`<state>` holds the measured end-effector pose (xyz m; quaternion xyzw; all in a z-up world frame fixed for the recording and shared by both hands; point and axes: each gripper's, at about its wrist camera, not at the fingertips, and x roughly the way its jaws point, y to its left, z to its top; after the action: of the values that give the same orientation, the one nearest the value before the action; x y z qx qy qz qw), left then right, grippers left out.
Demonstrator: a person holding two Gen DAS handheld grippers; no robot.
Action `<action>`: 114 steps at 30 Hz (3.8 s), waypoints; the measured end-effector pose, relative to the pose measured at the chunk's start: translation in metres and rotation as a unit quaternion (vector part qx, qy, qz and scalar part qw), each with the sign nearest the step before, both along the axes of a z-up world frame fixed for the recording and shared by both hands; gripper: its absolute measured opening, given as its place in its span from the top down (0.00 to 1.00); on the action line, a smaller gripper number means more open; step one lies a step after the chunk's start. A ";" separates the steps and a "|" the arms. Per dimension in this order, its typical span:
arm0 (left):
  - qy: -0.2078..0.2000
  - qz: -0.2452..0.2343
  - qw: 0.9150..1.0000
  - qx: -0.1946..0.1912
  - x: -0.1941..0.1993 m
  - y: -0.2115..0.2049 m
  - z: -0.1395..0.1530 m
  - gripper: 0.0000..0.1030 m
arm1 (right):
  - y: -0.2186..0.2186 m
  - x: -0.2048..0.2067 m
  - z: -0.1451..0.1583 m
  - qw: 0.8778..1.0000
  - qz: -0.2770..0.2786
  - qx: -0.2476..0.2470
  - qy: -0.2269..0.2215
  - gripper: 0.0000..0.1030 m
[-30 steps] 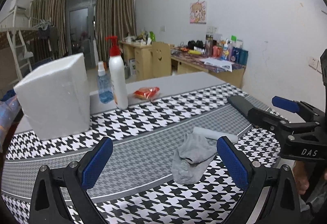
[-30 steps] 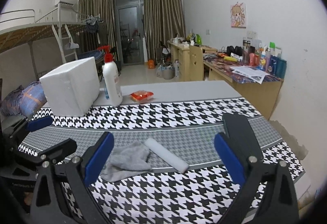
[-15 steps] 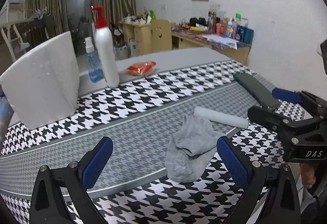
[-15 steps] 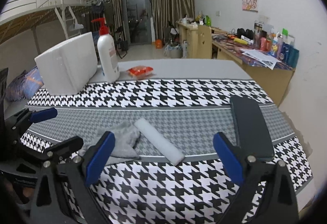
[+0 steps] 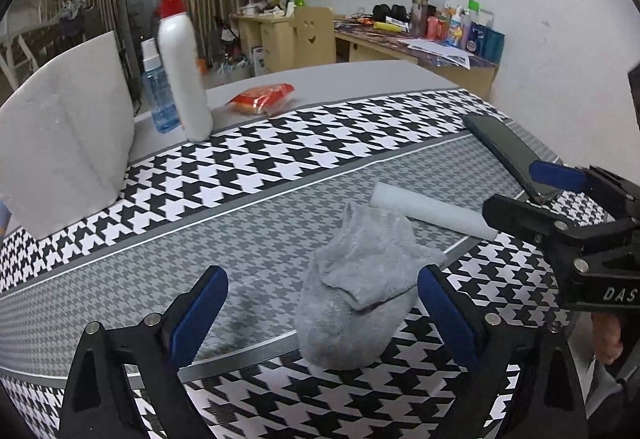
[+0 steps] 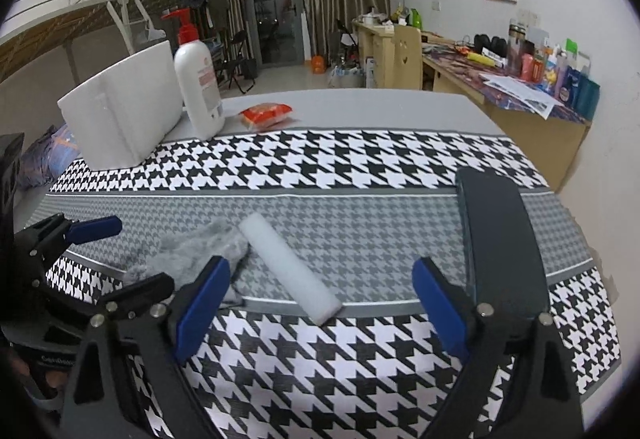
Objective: Organize soft objects
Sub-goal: 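Grasp the grey sock with the left tool while the right tool grasps the white foam roller, then lift and carry the sock in the left tool while the right tool carries the roller to the box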
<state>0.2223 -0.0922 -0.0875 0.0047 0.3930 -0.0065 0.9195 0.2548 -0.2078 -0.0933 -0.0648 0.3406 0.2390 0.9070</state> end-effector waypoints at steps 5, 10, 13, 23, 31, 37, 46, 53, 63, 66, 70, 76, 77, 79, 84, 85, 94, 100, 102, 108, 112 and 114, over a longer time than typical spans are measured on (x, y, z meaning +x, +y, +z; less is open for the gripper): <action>0.007 -0.012 1.000 -0.003 0.005 -0.007 -0.005 0.17 | 0.000 0.004 -0.003 1.000 0.006 -0.001 0.006 0.08; 0.027 -0.018 0.999 -0.011 0.012 -0.010 -0.014 0.33 | 0.003 0.008 -0.008 1.000 0.010 -0.013 0.018 0.08; 0.031 -0.024 0.999 -0.010 0.014 -0.013 -0.017 0.41 | 0.003 0.010 -0.011 1.000 0.015 -0.018 0.019 0.08; 0.033 -0.036 0.999 -0.021 0.018 -0.016 -0.020 0.54 | 0.007 0.012 -0.015 0.999 0.021 -0.022 0.031 0.08; 0.029 -0.049 0.998 -0.023 0.014 -0.018 -0.018 0.83 | 0.016 0.012 -0.014 0.998 0.031 -0.039 0.027 0.08; 0.025 -0.036 0.999 -0.028 0.012 -0.007 -0.013 0.83 | 0.029 0.012 -0.017 0.997 0.046 -0.061 0.029 0.30; 0.016 -0.027 0.999 -0.034 0.006 0.003 -0.006 0.83 | 0.045 0.015 -0.031 0.992 0.075 -0.095 0.038 0.44; 0.011 -0.028 0.999 -0.037 0.002 0.007 0.002 0.83 | 0.044 0.021 -0.030 0.991 0.088 -0.084 0.055 0.64; -0.004 -0.021 0.999 -0.034 -0.010 0.015 0.012 0.83 | 0.040 0.018 -0.022 0.992 0.081 -0.081 0.053 0.82; -0.015 -0.020 0.999 -0.029 -0.016 0.018 0.018 0.83 | 0.036 0.012 -0.015 0.994 0.076 -0.060 0.048 0.82; -0.031 -0.016 0.999 -0.025 -0.023 0.023 0.029 0.83 | 0.034 0.002 -0.005 0.996 0.070 -0.036 0.037 0.82; -0.050 -0.009 0.998 -0.022 -0.035 0.032 0.042 0.83 | 0.040 -0.014 0.011 0.997 0.070 -0.012 0.018 0.82; -0.054 -0.008 0.998 -0.021 -0.036 0.032 0.044 0.83 | 0.042 -0.018 0.016 0.997 0.072 -0.005 0.013 0.82; -0.064 -0.004 0.998 -0.016 -0.041 0.035 0.050 0.83 | 0.044 -0.022 0.022 0.997 0.073 0.003 0.004 0.82; -0.081 0.001 0.997 -0.011 -0.050 0.043 0.059 0.83 | 0.047 -0.030 0.037 0.997 0.076 0.021 -0.015 0.82; -0.084 0.000 0.996 -0.008 -0.052 0.044 0.062 0.83 | 0.048 -0.032 0.039 0.997 0.077 0.023 -0.019 0.82; -0.114 0.007 0.994 0.000 -0.067 0.062 0.083 0.83 | 0.060 -0.042 0.059 0.995 0.071 0.042 -0.052 0.82; -0.129 0.018 0.991 0.004 -0.072 0.074 0.094 0.83 | 0.066 -0.048 0.074 0.994 0.064 0.057 -0.071 0.82; -0.134 0.020 0.991 0.006 -0.074 0.077 0.097 0.83 | 0.070 -0.049 0.078 0.993 0.063 0.060 -0.076 0.82; -0.140 0.023 0.990 0.003 -0.075 0.088 0.104 0.83 | 0.084 -0.053 0.089 0.991 0.074 0.065 -0.091 0.82; -0.147 0.022 0.989 0.002 -0.075 0.092 0.110 0.83 | 0.090 -0.054 0.094 0.990 0.079 0.066 -0.101 0.82; -0.147 0.018 0.989 -0.009 -0.075 0.096 0.113 0.83 | 0.094 -0.054 0.098 0.989 0.078 0.067 -0.104 0.82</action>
<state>0.1474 0.0038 0.0258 -0.0099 0.2538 0.0072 0.9672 0.2012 -0.1138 0.0043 -0.0552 0.2212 0.3231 0.9185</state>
